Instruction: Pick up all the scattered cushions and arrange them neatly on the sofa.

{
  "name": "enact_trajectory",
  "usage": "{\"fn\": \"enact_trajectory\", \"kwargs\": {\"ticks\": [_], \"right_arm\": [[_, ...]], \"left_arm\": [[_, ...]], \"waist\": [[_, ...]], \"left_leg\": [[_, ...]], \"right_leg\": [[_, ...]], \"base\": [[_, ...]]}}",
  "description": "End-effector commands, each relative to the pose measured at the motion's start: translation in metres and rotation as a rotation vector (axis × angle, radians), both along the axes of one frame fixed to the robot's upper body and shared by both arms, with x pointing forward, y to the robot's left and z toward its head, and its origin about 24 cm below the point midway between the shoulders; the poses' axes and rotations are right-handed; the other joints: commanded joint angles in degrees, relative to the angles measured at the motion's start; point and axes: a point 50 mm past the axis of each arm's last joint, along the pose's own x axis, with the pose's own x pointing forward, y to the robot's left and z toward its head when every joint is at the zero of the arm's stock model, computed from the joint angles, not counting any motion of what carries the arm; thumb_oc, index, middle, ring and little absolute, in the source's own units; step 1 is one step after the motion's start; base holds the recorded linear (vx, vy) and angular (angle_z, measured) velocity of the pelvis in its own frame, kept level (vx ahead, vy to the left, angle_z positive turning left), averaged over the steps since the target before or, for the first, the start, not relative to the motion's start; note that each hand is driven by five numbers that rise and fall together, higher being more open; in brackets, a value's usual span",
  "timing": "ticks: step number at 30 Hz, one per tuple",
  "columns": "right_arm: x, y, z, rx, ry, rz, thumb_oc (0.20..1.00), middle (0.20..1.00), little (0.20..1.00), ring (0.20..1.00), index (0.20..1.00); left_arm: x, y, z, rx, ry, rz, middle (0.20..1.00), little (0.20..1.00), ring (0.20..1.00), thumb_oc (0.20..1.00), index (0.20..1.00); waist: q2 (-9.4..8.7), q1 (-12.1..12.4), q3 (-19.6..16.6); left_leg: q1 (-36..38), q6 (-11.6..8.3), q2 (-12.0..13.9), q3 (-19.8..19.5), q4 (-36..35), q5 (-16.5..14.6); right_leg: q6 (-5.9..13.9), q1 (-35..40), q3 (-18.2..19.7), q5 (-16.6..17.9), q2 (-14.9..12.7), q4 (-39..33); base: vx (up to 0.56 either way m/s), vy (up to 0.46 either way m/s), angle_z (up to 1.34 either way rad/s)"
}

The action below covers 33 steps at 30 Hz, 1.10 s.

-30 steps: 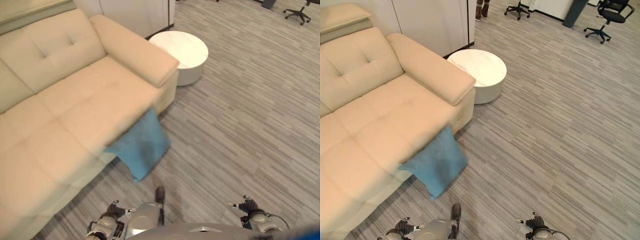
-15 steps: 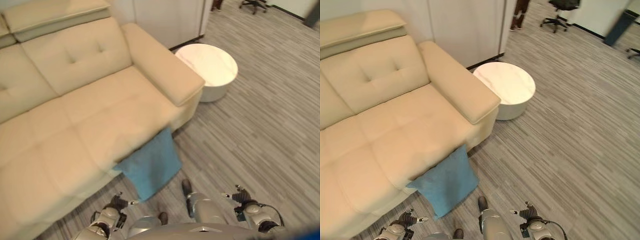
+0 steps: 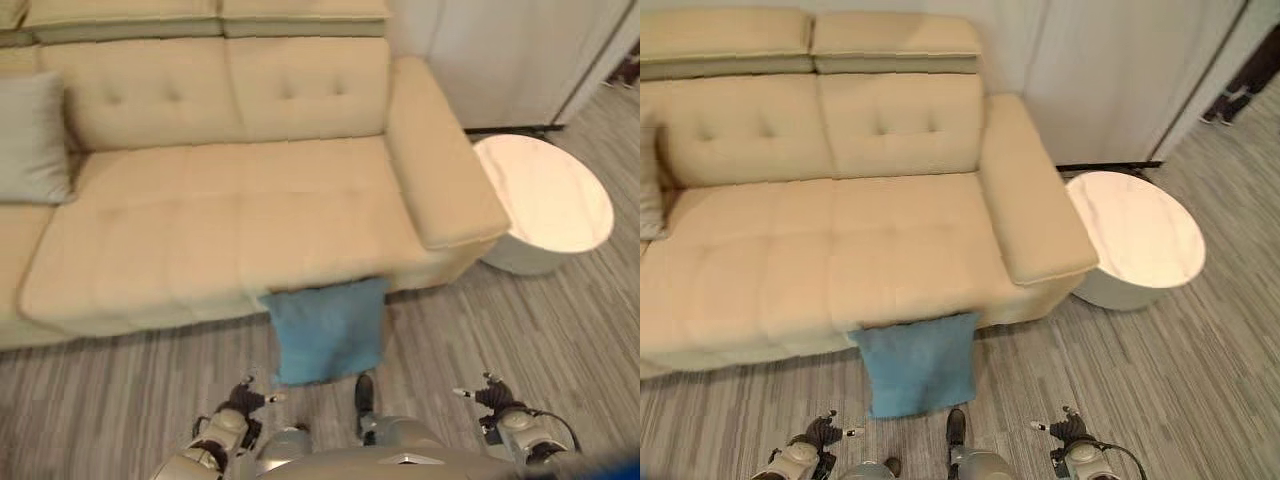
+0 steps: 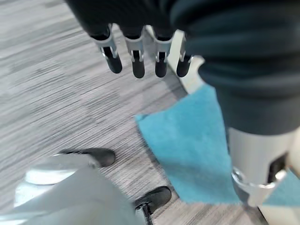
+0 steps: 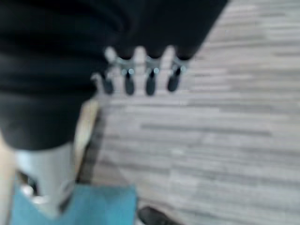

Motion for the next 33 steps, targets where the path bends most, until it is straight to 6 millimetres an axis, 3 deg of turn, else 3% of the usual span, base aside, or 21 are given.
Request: {"fn": "enact_trajectory", "kwargs": {"ticks": [1, 7, 14, 18, 19, 20, 22, 23, 30, 32, 33], "right_arm": [[-0.009, -0.017, 0.003, -0.036, 0.001, -0.033, 1.000, 1.000, 1.000, 1.000, 1.000], [-0.006, -0.010, 0.001, -0.022, 0.008, 0.000, 1.000, 1.000, 1.000, 1.000, 1.000], [0.002, -0.003, 0.002, -0.020, 0.002, 0.041, 1.000, 1.000, 1.000, 1.000, 1.000], [0.017, 0.004, 0.006, -0.013, -0.028, 0.082, 1.000, 1.000, 1.000, 1.000, 1.000], [0.019, 0.006, 0.007, -0.003, -0.044, 0.082, 1.000, 1.000, 1.000, 1.000, 1.000], [0.019, 0.006, 0.007, -0.003, -0.043, 0.082, 1.000, 1.000, 1.000, 1.000, 1.000], [0.019, 0.006, 0.007, -0.009, -0.041, 0.096, 1.000, 1.000, 1.000, 1.000, 1.000], [0.018, 0.006, 0.007, -0.006, -0.040, 0.087, 1.000, 1.000, 1.000, 1.000, 1.000], [0.005, 0.000, 0.003, -0.001, -0.013, 0.043, 1.000, 1.000, 1.000, 1.000, 1.000], [-0.005, -0.004, 0.001, 0.002, -0.007, 0.004, 1.000, 1.000, 1.000, 1.000, 1.000], [-0.005, -0.009, 0.002, -0.005, -0.019, -0.024, 1.000, 1.000, 1.000, 1.000, 1.000]], "left_arm": [[-0.002, 0.007, 0.001, 0.028, -0.007, -0.008, 1.000, 1.000, 1.000, 1.000, 1.000], [-0.012, 0.014, 0.000, 0.046, 0.021, -0.006, 1.000, 1.000, 1.000, 1.000, 1.000], [-0.010, 0.020, 0.003, 0.053, 0.005, 0.010, 1.000, 1.000, 1.000, 1.000, 1.000], [-0.008, 0.023, 0.004, 0.055, -0.001, 0.016, 1.000, 1.000, 1.000, 1.000, 1.000], [-0.007, 0.025, 0.005, 0.062, -0.004, 0.007, 1.000, 1.000, 1.000, 1.000, 1.000], [-0.007, 0.025, 0.005, 0.061, -0.004, 0.007, 1.000, 1.000, 1.000, 1.000, 1.000], [-0.007, 0.028, 0.006, 0.074, -0.002, -0.005, 1.000, 1.000, 1.000, 1.000, 1.000], [-0.006, 0.030, 0.006, 0.079, -0.007, 0.005, 1.000, 1.000, 1.000, 1.000, 1.000], [-0.010, 0.031, 0.005, 0.080, 0.010, 0.012, 1.000, 1.000, 1.000, 1.000, 1.000], [-0.012, 0.029, 0.004, 0.079, 0.022, -0.004, 1.000, 1.000, 1.000, 1.000, 1.000], [-0.007, 0.027, 0.005, 0.070, 0.010, 0.000, 1.000, 1.000, 1.000, 1.000, 1.000]], "waist": [[-1.06, -1.3, -0.4], [-0.48, -0.7, -1.1], [-0.09, 0.9, -1.0], [0.12, 1.2, 0.4], [0.30, 0.8, 0.5], [0.31, 0.8, 0.5], [0.28, 0.5, 0.6], [-0.11, 0.5, 0.8], [-0.07, -0.6, -1.2], [-0.43, -1.5, -1.1], [-1.20, -1.8, 0.1]], "left_leg": [[-4.4, 1.77, 1.8, 10.8, -5.6, 5.7], [-2.3, 2.99, 1.8, 12.3, -7.9, 5.0], [-1.8, 4.38, 0.7, 13.8, -5.7, 2.6], [-1.7, 5.65, 0.3, 14.2, -4.4, 1.9], [-1.2, 5.84, 0.2, 13.2, -4.5, 1.6], [-1.2, 5.83, 0.2, 13.2, -4.5, 1.6], [0.0, 5.66, 0.0, 12.1, -4.8, 1.3], [0.0, 5.19, 0.0, 11.9, -4.3, 1.2], [-0.1, 2.52, 2.0, 8.9, -6.2, 2.7], [-1.8, 0.98, 2.6, 8.7, -3.7, 3.1], [-5.2, 0.04, 2.3, 8.5, 2.7, 3.9]], "right_leg": [[6.73, 2.5, 2.7, -7.7, -2.2, 6.0], [7.32, 3.2, 3.0, -8.5, -2.6, 7.3], [8.44, 3.1, 5.0, -8.3, -4.1, 8.2], [11.15, -1.3, 7.6, -4.7, -4.4, 15.8], [11.14, -2.5, 10.3, -5.5, -2.8, 16.6], [11.13, -2.4, 10.3, -5.5, -2.8, 16.7], [10.21, -3.2, 11.0, -6.1, -1.6, 14.2], [9.71, -2.1, 10.2, -6.5, -2.4, 12.4], [7.14, -0.5, 9.3, -9.7, -0.5, 11.3], [5.90, 0.7, 8.7, -10.6, -0.1, 10.8], [5.10, 1.7, 8.0, -10.3, -0.4, 10.4]], "base": [[0.08, 0.081, 1.30], [0.09, 0.089, 0.10], [0.04, 0.120, -0.28], [-0.02, 0.103, -0.25], [-0.01, 0.037, -0.35], [0.05, 0.014, -0.29], [0.07, -0.052, 0.05], [0.05, -0.074, 0.16], [0.07, -0.153, 0.37], [0.04, -0.160, 0.67], [0.00, -0.138, 0.94]]}}
